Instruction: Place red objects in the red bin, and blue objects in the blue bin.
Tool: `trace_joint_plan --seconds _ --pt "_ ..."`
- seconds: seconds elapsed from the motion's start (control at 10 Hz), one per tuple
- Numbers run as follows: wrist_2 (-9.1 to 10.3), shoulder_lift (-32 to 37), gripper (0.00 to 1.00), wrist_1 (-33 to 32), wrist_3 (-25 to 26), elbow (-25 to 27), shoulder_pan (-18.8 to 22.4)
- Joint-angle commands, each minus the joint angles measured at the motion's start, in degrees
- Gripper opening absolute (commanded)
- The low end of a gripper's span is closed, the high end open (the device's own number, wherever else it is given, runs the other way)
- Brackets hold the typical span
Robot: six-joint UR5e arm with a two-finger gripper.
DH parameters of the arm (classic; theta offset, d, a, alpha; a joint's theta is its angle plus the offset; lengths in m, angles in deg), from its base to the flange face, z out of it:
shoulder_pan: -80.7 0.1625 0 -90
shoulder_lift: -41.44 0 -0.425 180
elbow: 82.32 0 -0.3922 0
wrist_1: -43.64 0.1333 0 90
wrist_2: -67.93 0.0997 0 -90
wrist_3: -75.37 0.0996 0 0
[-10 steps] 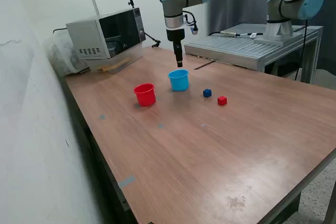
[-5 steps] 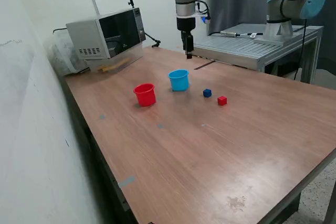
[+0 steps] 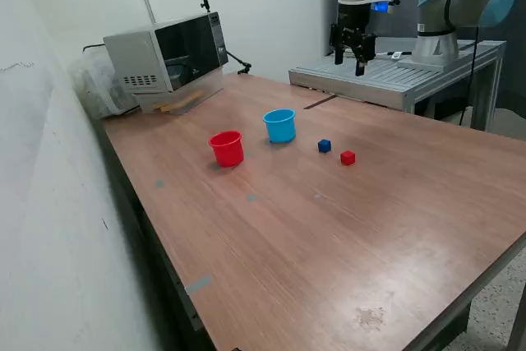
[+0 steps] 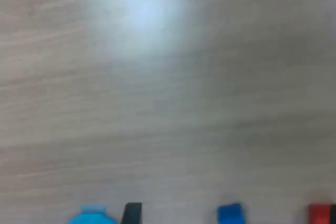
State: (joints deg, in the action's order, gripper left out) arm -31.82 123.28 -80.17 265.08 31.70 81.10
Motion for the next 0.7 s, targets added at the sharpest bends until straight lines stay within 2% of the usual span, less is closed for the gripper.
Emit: trace_joint_plan --seconds 0.0,0.1,0.2,0.3,0.4,0.6 --pt "0.43 2.02 1.00 -0.12 -4.17 2.78 2.06" --pt "0.60 0.45 1.00 -0.55 -5.22 1.04 2.15" --pt "3.04 -2.35 1.00 -1.43 -6.97 -1.50 1.98" --pt "6.89 -4.82 1.00 -1.44 -9.60 -3.97 1.97" --pt "8.06 -5.45 1.00 -1.52 -9.80 -5.64 2.15" --pt "8.16 -9.13 1.00 -3.10 -9.54 -9.16 3.90"
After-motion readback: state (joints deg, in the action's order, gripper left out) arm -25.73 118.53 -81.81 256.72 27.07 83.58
